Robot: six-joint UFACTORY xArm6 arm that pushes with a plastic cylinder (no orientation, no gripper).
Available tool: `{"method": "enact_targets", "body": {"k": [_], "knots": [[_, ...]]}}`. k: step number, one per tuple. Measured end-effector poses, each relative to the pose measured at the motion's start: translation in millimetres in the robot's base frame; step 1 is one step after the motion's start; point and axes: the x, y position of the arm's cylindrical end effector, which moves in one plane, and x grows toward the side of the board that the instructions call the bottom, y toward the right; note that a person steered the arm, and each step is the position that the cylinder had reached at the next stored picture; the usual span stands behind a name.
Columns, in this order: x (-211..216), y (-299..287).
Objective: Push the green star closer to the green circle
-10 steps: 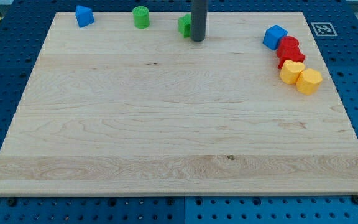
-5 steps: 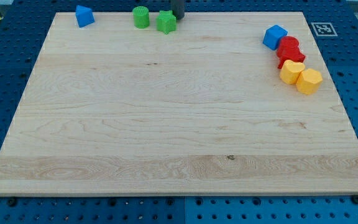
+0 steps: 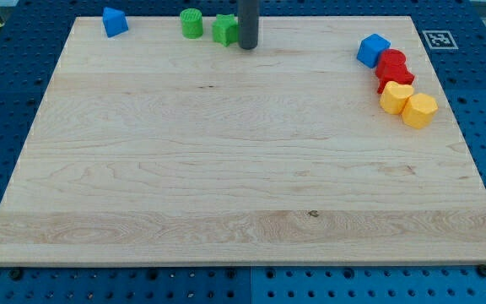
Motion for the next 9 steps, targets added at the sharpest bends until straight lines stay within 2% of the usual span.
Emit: {"method": "enact_targets", "body": {"k": [1, 4, 5, 6, 9], "knots": [[-1, -17], [-22, -16], [-24, 19], [-54, 25], [-57, -4]]}}
